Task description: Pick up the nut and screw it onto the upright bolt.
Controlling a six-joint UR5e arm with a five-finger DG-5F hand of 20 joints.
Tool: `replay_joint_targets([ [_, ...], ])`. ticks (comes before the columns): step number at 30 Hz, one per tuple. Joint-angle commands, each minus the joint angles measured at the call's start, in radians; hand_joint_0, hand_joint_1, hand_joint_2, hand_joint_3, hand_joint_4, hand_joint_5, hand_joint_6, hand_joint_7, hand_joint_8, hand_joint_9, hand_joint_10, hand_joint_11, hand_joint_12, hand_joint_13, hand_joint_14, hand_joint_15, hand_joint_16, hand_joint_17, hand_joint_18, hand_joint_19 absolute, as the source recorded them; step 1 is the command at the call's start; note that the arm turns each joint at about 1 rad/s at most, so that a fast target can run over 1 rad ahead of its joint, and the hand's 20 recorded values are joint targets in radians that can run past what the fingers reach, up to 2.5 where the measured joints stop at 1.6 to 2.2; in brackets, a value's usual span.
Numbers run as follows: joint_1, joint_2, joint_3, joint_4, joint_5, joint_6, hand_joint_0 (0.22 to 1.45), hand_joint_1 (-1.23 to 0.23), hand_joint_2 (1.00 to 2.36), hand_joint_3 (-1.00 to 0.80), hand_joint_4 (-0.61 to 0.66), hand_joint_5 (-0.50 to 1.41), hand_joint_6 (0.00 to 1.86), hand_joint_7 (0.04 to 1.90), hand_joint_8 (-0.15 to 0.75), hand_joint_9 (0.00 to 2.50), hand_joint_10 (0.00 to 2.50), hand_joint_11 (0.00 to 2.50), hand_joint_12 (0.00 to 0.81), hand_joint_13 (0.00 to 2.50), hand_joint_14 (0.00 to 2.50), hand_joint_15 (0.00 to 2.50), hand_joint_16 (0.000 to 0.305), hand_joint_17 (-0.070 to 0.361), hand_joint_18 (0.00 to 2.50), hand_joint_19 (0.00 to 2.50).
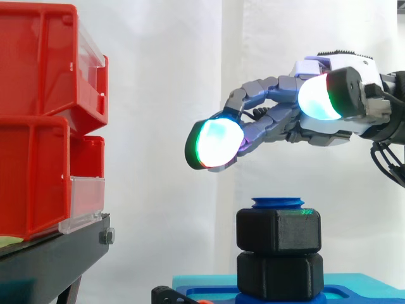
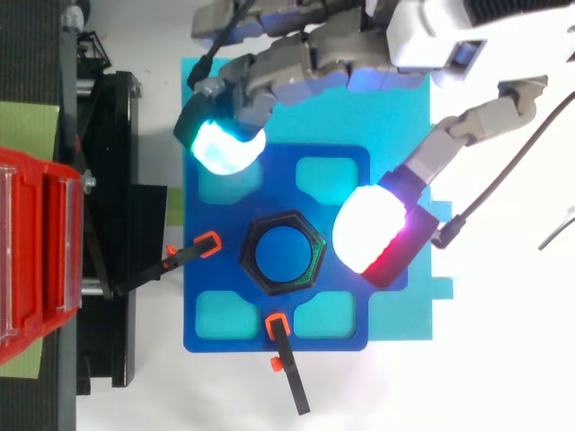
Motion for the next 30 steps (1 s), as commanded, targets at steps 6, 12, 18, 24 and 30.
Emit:
replay_joint_targets([
  [6, 0.047, -0.001, -0.082, 0.104, 0.079, 0.006, 0.42, -0.32, 1.0, -0.5, 0.16, -0.17, 0.5, 0.64, 0.25, 0.5, 0.0, 0.0, 0.345, 0.27, 0.0, 0.0, 0.041, 0.092, 0.0, 0.0],
  [12, 0.062, -0.001, -0.102, 0.141, 0.09, 0.021, 0.42, -0.32, 1.0, -0.5, 0.16, -0.18, 0.5, 0.64, 0.248, 0.48, 0.0, 0.0, 0.352, 0.25, 0.0, 0.0, 0.042, 0.095, 0.0, 0.0],
  [18, 0.079, -0.001, -0.102, 0.135, 0.102, 0.023, 0.42, -0.32, 1.0, -0.5, 0.16, -0.18, 0.5, 0.64, 0.248, 0.46, 0.0, 0.0, 0.353, 0.24, 0.0, 0.0, 0.042, 0.095, 0.0, 0.0],
  [24, 0.086, -0.001, -0.122, 0.141, 0.107, 0.023, 0.42, -0.32, 1.0, -0.5, 0.16, -0.18, 0.5, 0.65, 0.251, 0.46, 0.0, 0.0, 0.354, 0.24, 0.0, 0.0, 0.042, 0.095, 0.0, 0.0],
  [30, 0.086, -0.001, -0.123, 0.142, 0.108, 0.023, 0.42, -0.32, 1.0, -0.5, 0.16, -0.17, 0.5, 0.66, 0.253, 0.46, 0.0, 0.0, 0.354, 0.24, 0.0, 0.0, 0.043, 0.096, 0.0, 0.0],
])
